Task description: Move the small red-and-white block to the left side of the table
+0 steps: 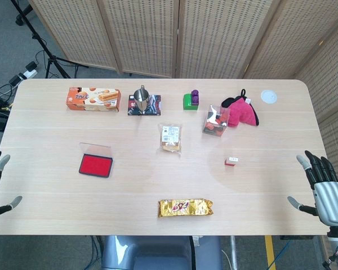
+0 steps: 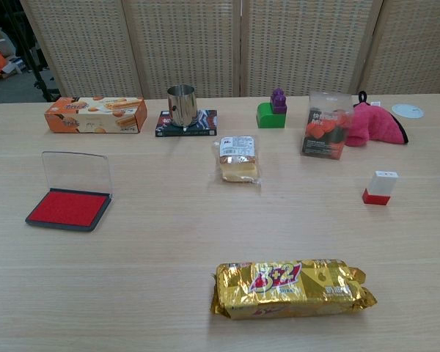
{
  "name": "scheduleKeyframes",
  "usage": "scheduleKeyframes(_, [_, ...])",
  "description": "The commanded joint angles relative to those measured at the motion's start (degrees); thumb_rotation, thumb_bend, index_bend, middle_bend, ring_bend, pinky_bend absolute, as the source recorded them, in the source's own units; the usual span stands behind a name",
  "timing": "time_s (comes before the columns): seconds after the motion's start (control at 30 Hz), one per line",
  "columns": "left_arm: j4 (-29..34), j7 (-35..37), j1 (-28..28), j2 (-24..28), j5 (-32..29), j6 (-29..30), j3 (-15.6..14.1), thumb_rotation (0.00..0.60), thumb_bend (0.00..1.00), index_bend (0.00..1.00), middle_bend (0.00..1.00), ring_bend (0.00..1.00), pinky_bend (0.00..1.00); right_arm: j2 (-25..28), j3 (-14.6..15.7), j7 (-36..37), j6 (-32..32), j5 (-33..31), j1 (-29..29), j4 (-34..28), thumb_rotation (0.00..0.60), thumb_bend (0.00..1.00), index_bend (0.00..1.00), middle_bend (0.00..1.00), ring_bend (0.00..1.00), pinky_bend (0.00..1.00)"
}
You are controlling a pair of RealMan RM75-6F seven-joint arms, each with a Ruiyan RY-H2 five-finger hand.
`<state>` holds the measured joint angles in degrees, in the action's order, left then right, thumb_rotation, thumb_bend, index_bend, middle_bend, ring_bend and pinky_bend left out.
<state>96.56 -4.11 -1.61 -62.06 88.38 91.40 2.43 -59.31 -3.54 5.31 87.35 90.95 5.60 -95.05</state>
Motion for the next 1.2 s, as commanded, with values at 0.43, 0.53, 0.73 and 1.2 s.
scheduleKeyframes(0.43, [0.2, 0.7, -0.2, 0.3, -0.7, -0.6, 0.3, 0.600, 0.03, 0.00, 0.00, 0.00, 0.00, -0.5, -1.4, -0.1, -2.8, -1.3, 2.3, 1.7, 0.600, 0.00, 0.00, 0.03, 0.01, 0.01])
scheduleKeyframes(0.53, [0.2, 0.5, -0.4, 0.2, -1.1, -1.1, 0.4, 0.600, 0.03, 0.00, 0.00, 0.00, 0.00, -1.0, -3.2, -1.8, -4.8, -2.5, 4.5, 3.5, 0.600, 0.00, 0.00, 0.33, 0.34, 0.37])
scheduleKeyframes(0.73, [0.6, -0.4, -1.0, -0.1, -2.5, -2.0, 1.2, 0.600, 0.03, 0.00, 0.00, 0.00, 0.00, -1.5, -5.4, 1.9, -14.3, -2.7, 12.1, 8.0, 0.600, 0.00, 0.00, 0.78, 0.80, 0.95])
scheduleKeyframes(1.2, [0.6, -1.5, -3.1, -0.1, -7.4, -6.2, 3.1, 0.600, 0.03, 0.00, 0.00, 0.00, 0.00, -7.5, -8.5, -8.6, -34.9, -17.6, 23.9, 10.9, 0.600, 0.10, 0.36, 0.88, 0.91, 1.00])
